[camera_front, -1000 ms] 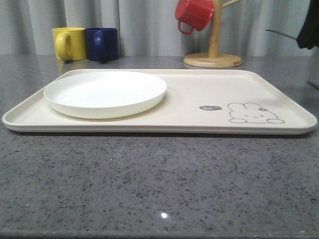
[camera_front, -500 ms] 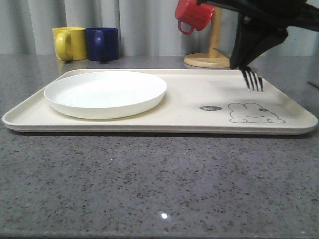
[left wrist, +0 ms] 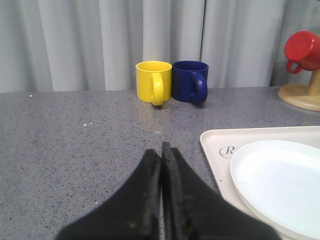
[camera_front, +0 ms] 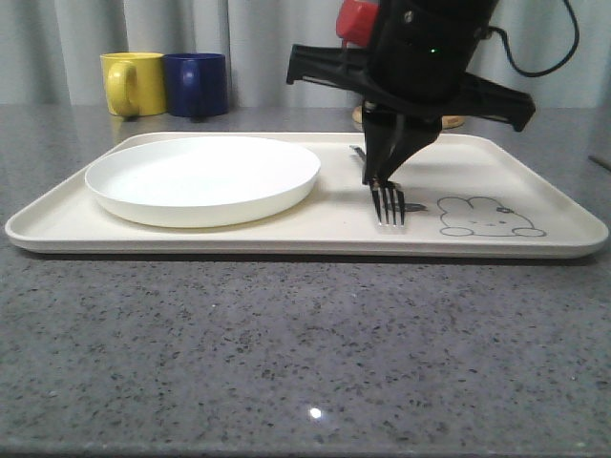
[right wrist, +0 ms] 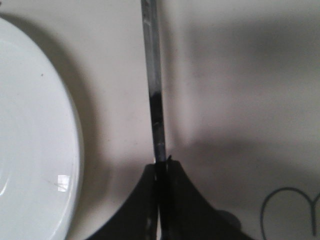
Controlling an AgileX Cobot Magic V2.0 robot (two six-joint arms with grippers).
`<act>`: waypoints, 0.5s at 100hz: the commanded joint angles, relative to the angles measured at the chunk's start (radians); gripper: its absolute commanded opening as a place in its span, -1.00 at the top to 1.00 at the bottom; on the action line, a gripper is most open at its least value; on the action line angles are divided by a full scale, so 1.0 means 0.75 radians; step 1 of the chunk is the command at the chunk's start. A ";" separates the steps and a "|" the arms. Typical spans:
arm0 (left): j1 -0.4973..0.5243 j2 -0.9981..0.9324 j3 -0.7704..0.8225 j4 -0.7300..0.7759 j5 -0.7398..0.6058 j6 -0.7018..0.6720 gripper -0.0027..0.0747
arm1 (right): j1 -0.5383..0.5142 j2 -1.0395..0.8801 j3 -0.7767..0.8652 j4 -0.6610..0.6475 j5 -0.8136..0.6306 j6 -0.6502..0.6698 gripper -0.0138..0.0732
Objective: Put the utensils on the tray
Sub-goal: 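Lower the fork onto the tray beside the plate and open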
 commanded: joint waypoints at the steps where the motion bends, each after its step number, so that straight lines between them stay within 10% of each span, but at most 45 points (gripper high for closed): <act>1: 0.002 0.005 -0.038 -0.014 -0.110 0.001 0.98 | 0.000 -0.039 -0.050 -0.023 -0.058 0.013 0.77; 50: 0.002 0.005 -0.038 -0.014 -0.110 0.001 0.98 | 0.002 -0.027 -0.055 0.001 -0.038 0.013 -0.06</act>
